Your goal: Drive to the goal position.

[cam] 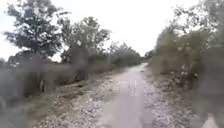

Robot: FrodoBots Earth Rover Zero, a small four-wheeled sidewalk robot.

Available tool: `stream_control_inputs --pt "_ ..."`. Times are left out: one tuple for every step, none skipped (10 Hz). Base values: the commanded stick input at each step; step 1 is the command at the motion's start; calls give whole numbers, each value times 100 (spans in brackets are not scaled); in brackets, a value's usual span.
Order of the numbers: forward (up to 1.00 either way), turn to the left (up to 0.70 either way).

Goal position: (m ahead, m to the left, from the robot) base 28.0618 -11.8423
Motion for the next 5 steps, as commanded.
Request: stream_control_inputs --pt "85 0" --pt "85 0" --pt "85 0" --pt "85 0" --pt "85 0"
